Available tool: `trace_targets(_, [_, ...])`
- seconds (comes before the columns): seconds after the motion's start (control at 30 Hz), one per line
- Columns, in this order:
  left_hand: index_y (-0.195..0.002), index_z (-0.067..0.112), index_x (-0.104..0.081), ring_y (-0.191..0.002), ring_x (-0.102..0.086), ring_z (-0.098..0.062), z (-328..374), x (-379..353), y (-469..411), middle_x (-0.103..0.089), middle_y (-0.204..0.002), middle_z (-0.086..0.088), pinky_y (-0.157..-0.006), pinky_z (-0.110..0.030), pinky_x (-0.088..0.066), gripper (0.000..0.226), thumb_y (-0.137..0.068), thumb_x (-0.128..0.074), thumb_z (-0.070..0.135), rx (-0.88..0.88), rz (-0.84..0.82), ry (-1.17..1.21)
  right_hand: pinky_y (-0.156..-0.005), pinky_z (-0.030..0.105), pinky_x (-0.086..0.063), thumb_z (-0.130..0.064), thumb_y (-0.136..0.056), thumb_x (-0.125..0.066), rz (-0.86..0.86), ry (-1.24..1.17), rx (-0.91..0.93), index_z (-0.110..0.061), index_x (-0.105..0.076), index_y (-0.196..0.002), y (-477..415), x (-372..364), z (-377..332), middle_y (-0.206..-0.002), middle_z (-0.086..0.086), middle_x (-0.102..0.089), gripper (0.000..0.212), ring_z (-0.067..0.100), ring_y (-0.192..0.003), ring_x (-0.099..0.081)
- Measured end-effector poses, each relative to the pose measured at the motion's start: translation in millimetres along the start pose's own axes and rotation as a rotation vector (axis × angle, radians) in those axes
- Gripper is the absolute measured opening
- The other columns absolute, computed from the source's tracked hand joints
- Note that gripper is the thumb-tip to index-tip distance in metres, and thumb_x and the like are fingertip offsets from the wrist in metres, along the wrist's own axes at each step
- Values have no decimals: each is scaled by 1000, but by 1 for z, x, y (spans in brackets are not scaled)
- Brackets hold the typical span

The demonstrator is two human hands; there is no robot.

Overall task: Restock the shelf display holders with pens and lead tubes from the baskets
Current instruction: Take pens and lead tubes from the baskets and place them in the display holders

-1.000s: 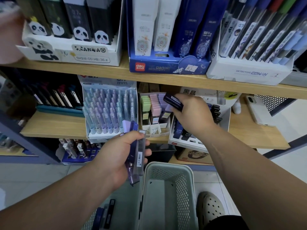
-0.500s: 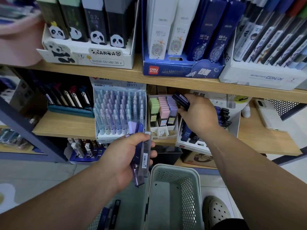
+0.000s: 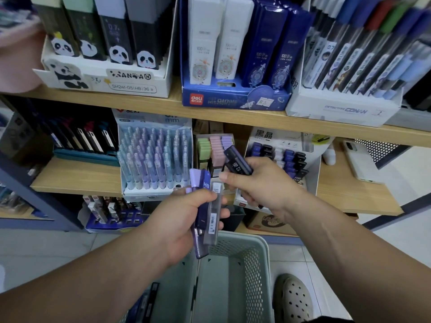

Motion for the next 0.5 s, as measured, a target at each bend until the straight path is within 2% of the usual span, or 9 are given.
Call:
trace_targets(0.1, [-108, 2, -70, -69, -75, -23, -3, -8, 1, -77, -93, -15, -51, -28, -56, 17, -94, -60, 6, -15, -38, -19, -42, 21, -34, -29, -84, -82, -49, -29, -41, -17, -68, -85, 8, 2, 1, -60, -2, -62, 18, 10, -43, -42])
trace_targets(0.2, [-108, 0, -71, -68, -74, -24, -6, -14, 2, -77, -95, -18, -52, -29, -56, 18, -93, -62, 5, -7, -76, -30, -40, 21, -32, -30, -82, -84, -26, -66, -45, -13, -69, -91, 9, 6, 4, -54, -4, -57, 23, 10, -42, -41])
trace_targets(0.3, [-89, 6, -80, -63, -71, -24, -9, -20, 6, -76, -93, -19, -49, -28, -54, 19, -92, -62, 3, 20, -174, -115, -38, 19, -31, -30, -81, -84, -21, -124, -27, -16, -70, -90, 8, 11, 5, -50, -8, -55, 22, 8, -40, -40])
trace_targets(0.37, [-79, 14, -81, -58, -70, -23, -12, -23, 9, -76, -91, -19, -48, -27, -53, 27, -92, -61, 2, 40, -224, -173, -38, 20, -32, -23, -81, -85, -102, -116, -12, -18, -70, -89, 8, 13, 4, -52, -7, -57, 18, 8, -41, -41])
trace_targets(0.5, [-78, 17, -81, -56, -67, -23, -16, -24, 11, -75, -87, -19, -46, -28, -51, 28, -92, -61, 2, 58, -269, -234, -39, 21, -32, -13, -83, -82, -271, -71, -22, -15, -68, -92, 9, 17, 3, -54, -3, -56, 16, 9, -41, -43])
Point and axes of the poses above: each hand's wrist, its own y-axis away from the middle knuckle, its own x-axis out of the back of the hand, z = x × y, the point moved 3 cm from there along -y, towards the middle knuckle
